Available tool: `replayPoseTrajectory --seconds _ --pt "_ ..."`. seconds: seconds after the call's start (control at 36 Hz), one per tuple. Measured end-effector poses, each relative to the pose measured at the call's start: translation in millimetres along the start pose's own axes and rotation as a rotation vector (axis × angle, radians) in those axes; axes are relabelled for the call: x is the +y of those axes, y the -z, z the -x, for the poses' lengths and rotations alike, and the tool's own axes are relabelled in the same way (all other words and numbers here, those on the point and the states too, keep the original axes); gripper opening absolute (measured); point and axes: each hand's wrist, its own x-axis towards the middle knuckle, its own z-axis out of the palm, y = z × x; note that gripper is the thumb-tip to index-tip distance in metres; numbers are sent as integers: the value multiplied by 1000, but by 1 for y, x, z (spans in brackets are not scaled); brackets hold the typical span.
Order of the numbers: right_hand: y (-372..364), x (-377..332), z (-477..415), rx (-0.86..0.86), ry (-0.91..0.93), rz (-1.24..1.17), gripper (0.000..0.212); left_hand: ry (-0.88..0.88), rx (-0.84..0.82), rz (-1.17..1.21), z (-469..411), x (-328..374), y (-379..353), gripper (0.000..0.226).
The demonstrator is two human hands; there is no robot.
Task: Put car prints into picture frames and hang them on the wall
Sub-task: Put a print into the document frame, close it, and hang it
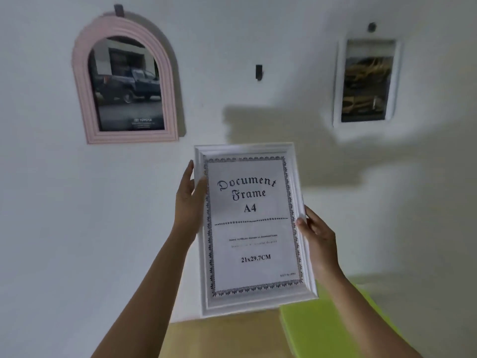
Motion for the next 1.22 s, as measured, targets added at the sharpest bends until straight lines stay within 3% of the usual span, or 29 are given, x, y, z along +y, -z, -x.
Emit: replayPoseTrajectory --seconds 0.22,0.5,0.67,1.22 --pt "-4 -59 -123 28 255 -126 45 -221 -78 -32 -64 21 -68 54" --pt "-49 -119 -218 -55 463 -244 47 -454 23 -112 -158 75 -90 53" --pt "-66 -123 -251 -78 564 -203 47 -488 54 -201 -188 86 -88 54" --pt "-73 -76 -255 -111 535 -233 49 -466 118 -486 -182 42 -73 55"
